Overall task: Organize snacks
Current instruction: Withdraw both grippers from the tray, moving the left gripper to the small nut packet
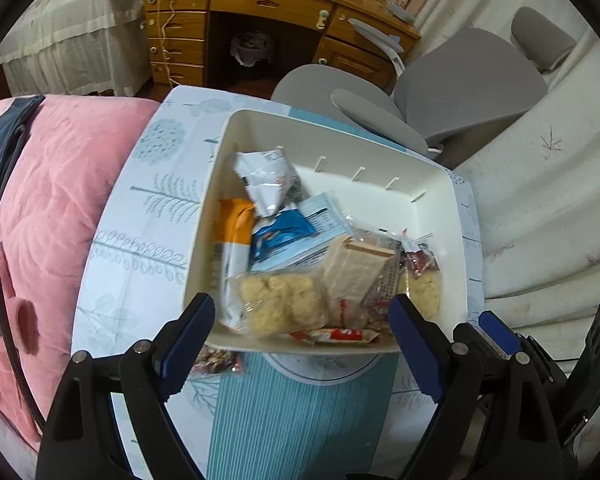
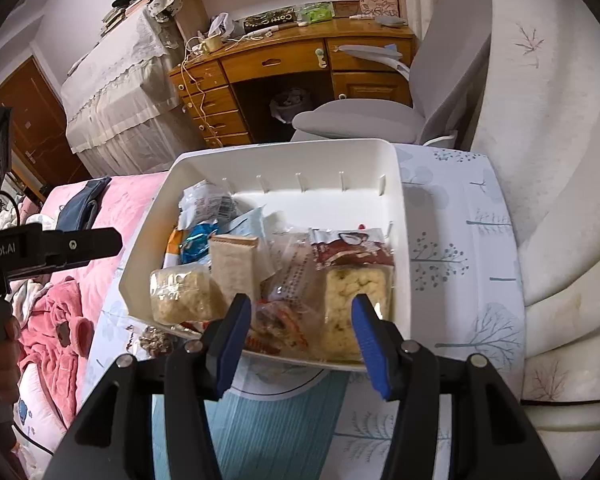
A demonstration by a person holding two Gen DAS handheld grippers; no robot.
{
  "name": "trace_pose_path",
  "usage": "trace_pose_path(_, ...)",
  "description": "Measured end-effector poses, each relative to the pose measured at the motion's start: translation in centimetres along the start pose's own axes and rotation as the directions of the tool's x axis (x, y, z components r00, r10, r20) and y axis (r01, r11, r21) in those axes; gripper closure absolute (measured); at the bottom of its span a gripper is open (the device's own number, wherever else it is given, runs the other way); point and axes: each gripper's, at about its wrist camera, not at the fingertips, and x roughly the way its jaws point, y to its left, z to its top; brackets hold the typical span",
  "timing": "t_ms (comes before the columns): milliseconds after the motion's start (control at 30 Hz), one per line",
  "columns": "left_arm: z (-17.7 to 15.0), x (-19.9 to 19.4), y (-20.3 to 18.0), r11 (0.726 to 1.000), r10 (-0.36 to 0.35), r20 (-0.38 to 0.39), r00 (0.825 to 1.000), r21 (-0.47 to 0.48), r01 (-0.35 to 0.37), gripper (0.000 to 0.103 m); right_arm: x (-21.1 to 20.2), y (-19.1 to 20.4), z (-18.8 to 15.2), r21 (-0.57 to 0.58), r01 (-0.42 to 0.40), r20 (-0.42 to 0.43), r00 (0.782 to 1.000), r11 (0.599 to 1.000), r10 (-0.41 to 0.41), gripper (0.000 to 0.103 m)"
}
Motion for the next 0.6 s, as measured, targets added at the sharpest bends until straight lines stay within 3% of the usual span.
trace_pose_path(300,-3.7,-0.9,3.8,0.999,0.009,0.011,1.000,-0.034,-0.009,0.015,0.2,1.8,-1.8,-0.003,0.000,-0.035,0.999,1.000,0.000,0.048)
trace_pose_path(600,-7.5,0.7,7.5,0.996,0.028,-0.038,0.999,-0.087,-0.031,0.015,0.9,2.9,-4.5,0.000,0.021,-0.089,0.996,1.000,-0.021,0.043)
